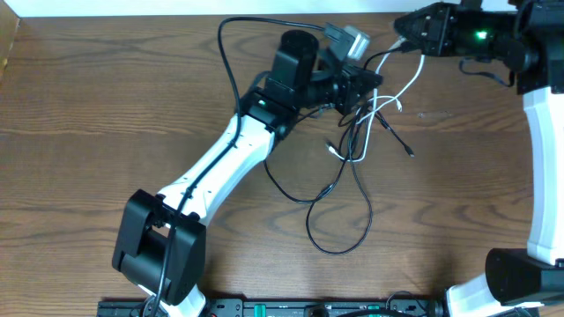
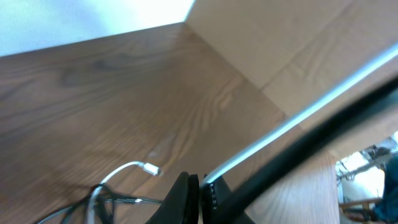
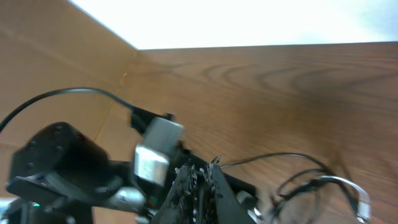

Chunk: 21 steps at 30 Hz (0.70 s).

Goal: Untangle cables

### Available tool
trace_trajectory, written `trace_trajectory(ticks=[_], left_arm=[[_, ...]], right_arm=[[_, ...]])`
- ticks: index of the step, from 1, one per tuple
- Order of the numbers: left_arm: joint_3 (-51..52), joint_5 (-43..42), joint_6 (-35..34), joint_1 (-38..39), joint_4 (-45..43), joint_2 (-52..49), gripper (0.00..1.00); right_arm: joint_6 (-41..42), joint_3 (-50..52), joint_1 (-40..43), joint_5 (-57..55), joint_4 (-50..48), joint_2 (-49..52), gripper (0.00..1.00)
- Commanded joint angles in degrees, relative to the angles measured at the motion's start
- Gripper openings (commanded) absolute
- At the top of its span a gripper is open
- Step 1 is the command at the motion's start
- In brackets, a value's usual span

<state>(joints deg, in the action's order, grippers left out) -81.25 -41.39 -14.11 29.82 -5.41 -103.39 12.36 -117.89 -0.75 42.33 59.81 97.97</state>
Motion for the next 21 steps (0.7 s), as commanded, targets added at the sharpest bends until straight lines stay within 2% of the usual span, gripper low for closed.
trace_trajectory(ticks=[1,6,10,13,19,21], left_arm=[[-0.72,4.42,-1.18,-3.82,4.09,-0.07,0.07],[-0.72,4.39,-1.16,-6.38,7.17,-0.07,0.08],[-0.72,4.42,-0.9,-6.67,7.45,-0.07,0.07],[-0.72,4.37,-0.94,-6.67,7.13,-0.04,0.08],[-0.79,4.39,-2.99,-6.67,4.02,1.88,0.08],[-0.79,4.63,-4.57,-6.75,3.48,3.08,0.07]], right_arm=[[-0.28,-0.24,5.66,0.63,-0.44,-0.26,0.01],[1.99,-0.24,13.75,-1.9,0.07,-0.24,0.05],[1.97,-0.22,17.84,-1.92,0.44,-0.24,0.13],[0.9,-0.17,18.53,-1.9,2.43,-0.2,0.24],[-6.95,0.98,14.29,-1.95,7.58,0.13,0.69],[-8.63,2.67,11.98,-1.97,8.61,0.22,0.78]])
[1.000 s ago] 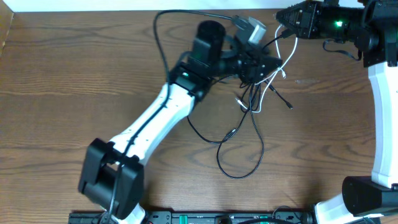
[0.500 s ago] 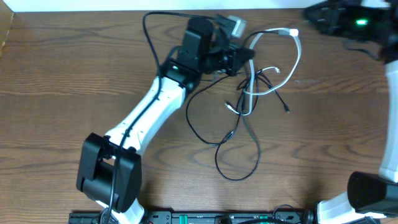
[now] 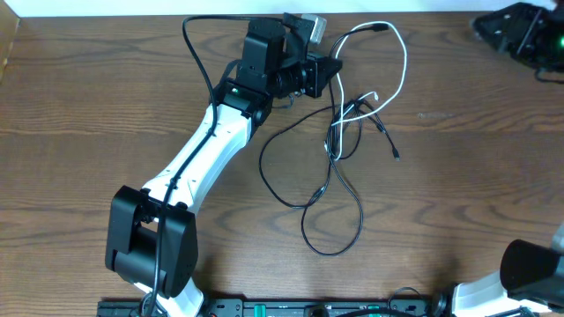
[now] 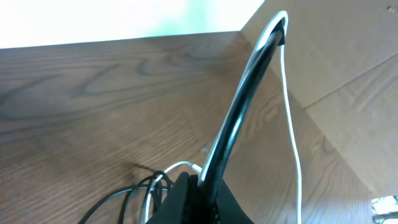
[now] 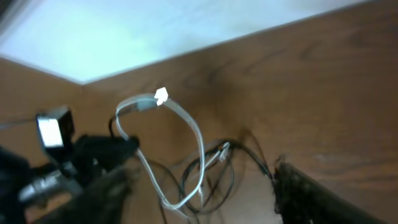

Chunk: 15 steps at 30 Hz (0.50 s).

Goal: Untangle cables

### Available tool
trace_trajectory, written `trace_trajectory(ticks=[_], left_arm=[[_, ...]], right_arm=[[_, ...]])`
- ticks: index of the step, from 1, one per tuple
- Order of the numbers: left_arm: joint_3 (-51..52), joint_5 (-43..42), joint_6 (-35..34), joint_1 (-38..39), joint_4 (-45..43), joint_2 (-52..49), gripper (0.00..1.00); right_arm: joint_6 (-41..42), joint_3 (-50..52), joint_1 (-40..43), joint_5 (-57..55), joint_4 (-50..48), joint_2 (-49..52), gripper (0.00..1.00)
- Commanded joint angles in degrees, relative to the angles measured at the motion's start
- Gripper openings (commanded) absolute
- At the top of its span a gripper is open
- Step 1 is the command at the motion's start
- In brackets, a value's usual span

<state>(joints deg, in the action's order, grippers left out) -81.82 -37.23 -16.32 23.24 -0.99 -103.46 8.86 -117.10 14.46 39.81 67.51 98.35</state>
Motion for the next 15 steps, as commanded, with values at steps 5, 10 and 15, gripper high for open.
trace_trajectory(ticks=[5,10,15], left_arm=[[-0.22,0.9,-7.82,-1.49,-1.03,4.52,0.07],[-0.22,3.74,-17.46,-4.42,-0.61,4.5,0.07],[-0.22,3.85,-20.44,-5.86,-0.57,4.5,0.07]], right_arm=[[-5.99,10.56,-10.23,0.63,-1.81,-0.09,0.86],[-6.38,18.91,-18.21,0.61,-10.29,-0.09,0.99],[-5.66,23.37,-24.37,-0.87,-18.86,-0.09,0.99]])
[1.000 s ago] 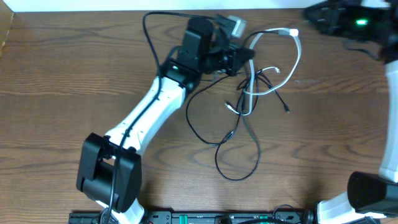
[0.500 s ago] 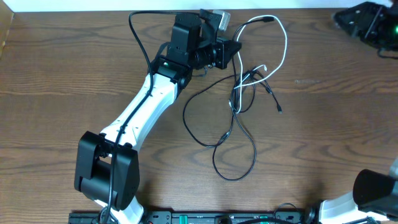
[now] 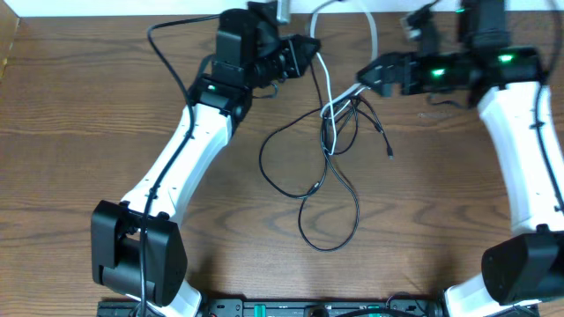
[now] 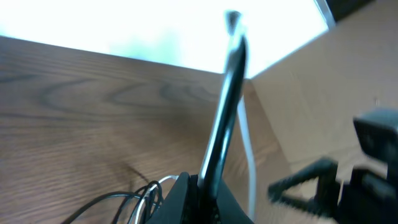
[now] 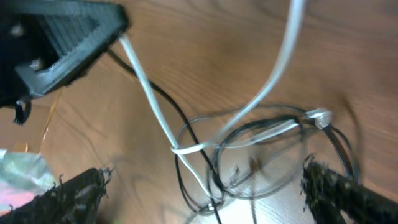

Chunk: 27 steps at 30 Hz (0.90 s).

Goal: Untangle cables

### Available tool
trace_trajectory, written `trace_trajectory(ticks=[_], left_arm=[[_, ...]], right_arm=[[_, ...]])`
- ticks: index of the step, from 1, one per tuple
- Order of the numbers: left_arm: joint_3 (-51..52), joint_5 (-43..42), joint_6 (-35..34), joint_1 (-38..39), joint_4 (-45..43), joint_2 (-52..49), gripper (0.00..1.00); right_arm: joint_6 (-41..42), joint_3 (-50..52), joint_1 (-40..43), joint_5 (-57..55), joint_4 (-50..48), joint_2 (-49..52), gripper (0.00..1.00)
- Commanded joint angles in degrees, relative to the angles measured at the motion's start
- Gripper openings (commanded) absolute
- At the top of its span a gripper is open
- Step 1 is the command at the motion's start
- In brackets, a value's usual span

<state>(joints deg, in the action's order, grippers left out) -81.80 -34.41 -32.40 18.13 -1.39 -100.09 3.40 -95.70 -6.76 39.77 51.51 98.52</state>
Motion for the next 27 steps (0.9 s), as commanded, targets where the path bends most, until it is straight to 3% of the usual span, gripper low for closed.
trace_trajectory(ticks=[1,4,12,18,22,27], left_arm=[[-0.24,1.03,-4.35,-0.76,-0.17,1.16,0.07],[-0.24,1.03,-4.35,-0.74,-0.17,1.16,0.07],[-0.24,1.03,-4.35,-0.76,-0.2,1.16,0.07],[-0.22,1.03,-4.33,-0.7,-0.11,1.16,0.08],[-0.22,1.05,-3.19,-0.7,0.24,1.16,0.07],[-0.22,1.42,-2.75,-0.76,1.38,1.14,0.07]], right_arm=[[0.72,2.64,-4.22,-3.13,-4.11,-0.24,0.99],[4.31,5.57,-8.02,-14.38,-8.26,0.28,0.99],[3.87,11.82,-11.74,-18.03,-17.9,2.4,0.8],[3.87,12.2,-11.63,-20.44,-21.79,5.29,0.38],[4.37,12.09,-10.58,-21.73,-24.04,4.94,0.01],[10.29,11.67,-6.14,-25.05,-23.69,1.64,0.01]])
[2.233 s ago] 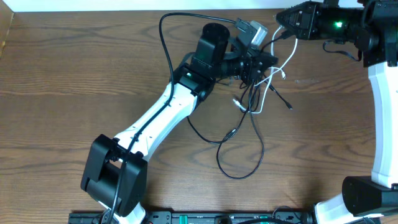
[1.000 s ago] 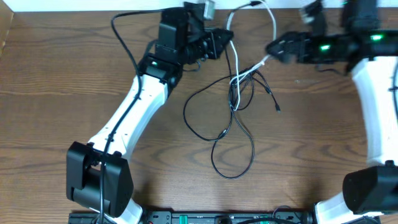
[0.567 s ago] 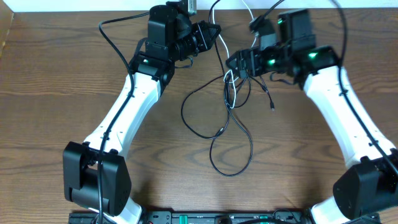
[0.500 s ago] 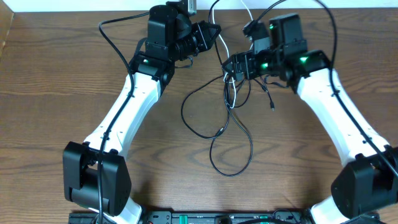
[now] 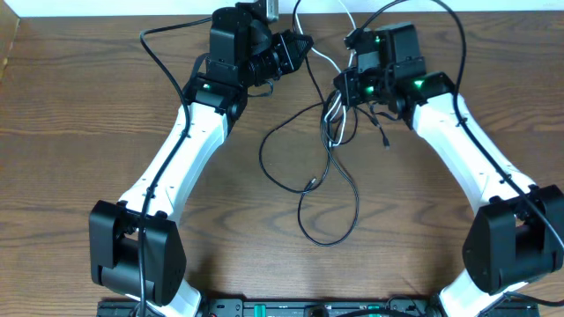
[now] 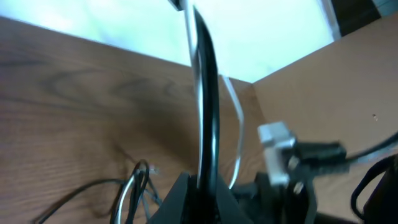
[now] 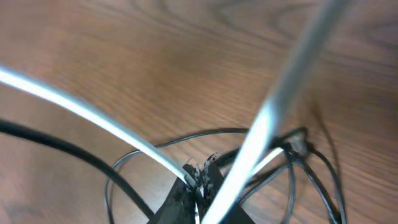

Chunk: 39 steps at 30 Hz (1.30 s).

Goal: Untangle cables

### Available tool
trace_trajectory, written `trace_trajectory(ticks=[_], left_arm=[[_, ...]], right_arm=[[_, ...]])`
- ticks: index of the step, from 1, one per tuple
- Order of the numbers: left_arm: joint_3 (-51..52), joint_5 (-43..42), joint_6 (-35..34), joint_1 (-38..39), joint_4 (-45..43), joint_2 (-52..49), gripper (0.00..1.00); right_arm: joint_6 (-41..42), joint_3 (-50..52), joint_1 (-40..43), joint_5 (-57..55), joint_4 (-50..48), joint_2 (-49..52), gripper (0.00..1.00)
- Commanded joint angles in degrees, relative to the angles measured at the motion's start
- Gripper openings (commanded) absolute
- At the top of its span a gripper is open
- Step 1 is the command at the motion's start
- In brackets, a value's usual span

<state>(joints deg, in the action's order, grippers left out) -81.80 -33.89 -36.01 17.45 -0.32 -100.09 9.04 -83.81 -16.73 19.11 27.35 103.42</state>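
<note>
A tangle of black and white cables (image 5: pixel 337 123) lies at the table's back centre, with one black loop (image 5: pixel 328 243) trailing toward the front. My left gripper (image 5: pixel 300 44) is at the back, left of the tangle. It is shut on a black cable (image 6: pixel 205 112) that rises from its jaws (image 6: pixel 200 183) with a white strand beside it. My right gripper (image 5: pixel 338 86) is just above the tangle, shut on the white cable (image 7: pixel 87 109) where it enters the jaws (image 7: pixel 200 176). A white strand (image 5: pixel 319 58) runs between the two grippers.
The wooden table (image 5: pixel 88 132) extends left and front of the cables. A light back edge (image 5: pixel 106 7) borders the top of the overhead view. Both arms' own black cords arc over the back of the table.
My right gripper was open just right of the tangle. It now sits slightly further left, shut on the white cable at the tangle's top. My left gripper has hardly moved.
First my left gripper held the cables at the back centre, with my right gripper shut at the back right. Then the right arm was far right and open while the left held the cables further left. The right came back open, and is now shut.
</note>
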Motion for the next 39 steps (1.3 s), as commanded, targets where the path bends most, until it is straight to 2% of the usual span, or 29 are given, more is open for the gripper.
trace_trajectory(ticks=[1,6,8,12,17,23,25,31,33,35,39], left_arm=[[-0.22,1.31,1.11,-0.09,0.55,1.14,0.07],[-0.2,2.08,4.57,-0.2,1.46,1.14,0.08],[-0.17,2.47,5.55,-0.35,1.97,1.14,0.08],[-0.17,8.33,5.6,-0.42,5.09,1.16,0.07],[-0.17,12.55,8.13,-0.42,9.14,1.14,0.08],[-0.17,9.33,8.37,-0.42,9.68,1.16,0.07],[-0.17,7.1,8.44,-0.42,9.66,1.16,0.08],[-0.2,-9.88,16.55,-0.42,6.21,1.16,0.07],[-0.2,-14.67,16.5,-0.42,4.66,1.16,0.07],[-0.2,-18.67,16.44,-0.42,2.91,1.16,0.07],[-0.2,-23.41,12.46,-0.42,0.61,1.31,0.07]], right_arm=[[5.84,-0.22,5.2,-4.9,0.79,-4.28,0.01],[9.18,-0.22,13.7,-4.5,3.41,-10.75,0.01],[9.16,-0.22,16.94,-1.22,3.93,-13.68,0.01],[9.14,-0.22,21.31,5.92,3.65,-19.5,0.01],[9.16,-0.22,22.36,7.48,4.35,-25.77,0.01],[8.11,-0.2,20.06,7.87,8.04,-26.29,0.01],[7.54,-0.17,18.99,8.04,9.44,-24.94,0.11],[0.0,-0.17,15.39,15.5,10.08,-18.16,0.65],[-2.71,-0.17,13.84,15.98,9.94,-15.85,0.76],[-4.98,-0.17,12.22,15.91,9.68,-13.09,0.8],[-4.55,-0.17,10.29,14.67,8.15,-7.63,0.79]])
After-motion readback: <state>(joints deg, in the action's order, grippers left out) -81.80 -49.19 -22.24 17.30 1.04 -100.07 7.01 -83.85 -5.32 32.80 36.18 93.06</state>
